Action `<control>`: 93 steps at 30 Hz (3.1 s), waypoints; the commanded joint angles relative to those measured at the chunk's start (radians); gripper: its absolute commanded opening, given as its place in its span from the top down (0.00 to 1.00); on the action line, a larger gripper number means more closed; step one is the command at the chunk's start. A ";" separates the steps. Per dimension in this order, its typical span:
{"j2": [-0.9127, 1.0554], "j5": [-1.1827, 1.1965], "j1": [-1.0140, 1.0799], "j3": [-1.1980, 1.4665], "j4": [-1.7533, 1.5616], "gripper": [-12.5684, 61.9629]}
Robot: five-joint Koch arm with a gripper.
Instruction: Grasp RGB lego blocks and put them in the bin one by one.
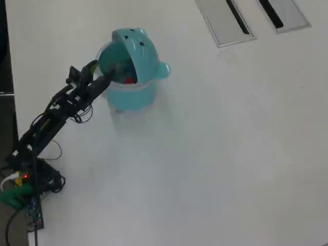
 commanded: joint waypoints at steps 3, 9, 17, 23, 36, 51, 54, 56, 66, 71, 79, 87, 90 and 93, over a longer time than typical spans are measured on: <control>0.198 0.002 0.049 0.130 -0.103 0.41; 0.357 0.063 0.080 0.334 -0.146 0.41; 0.503 0.064 0.110 0.546 -0.150 0.40; 0.511 0.063 0.110 0.615 -0.186 0.39; 0.509 0.201 0.229 0.916 -0.491 0.37; 0.508 0.359 0.313 1.227 -0.759 0.38; 0.509 0.371 0.331 1.289 -0.804 0.38; 0.509 0.379 0.344 1.325 -0.822 0.38; 0.508 0.437 0.391 1.410 -0.857 0.38; 0.508 0.529 0.400 1.471 -0.881 0.38; 0.506 0.621 0.422 1.499 -0.868 0.38; 0.503 0.741 0.430 1.499 -0.813 0.37; 0.503 0.788 0.440 1.499 -0.778 0.36; 0.503 0.910 0.448 1.499 -0.727 0.35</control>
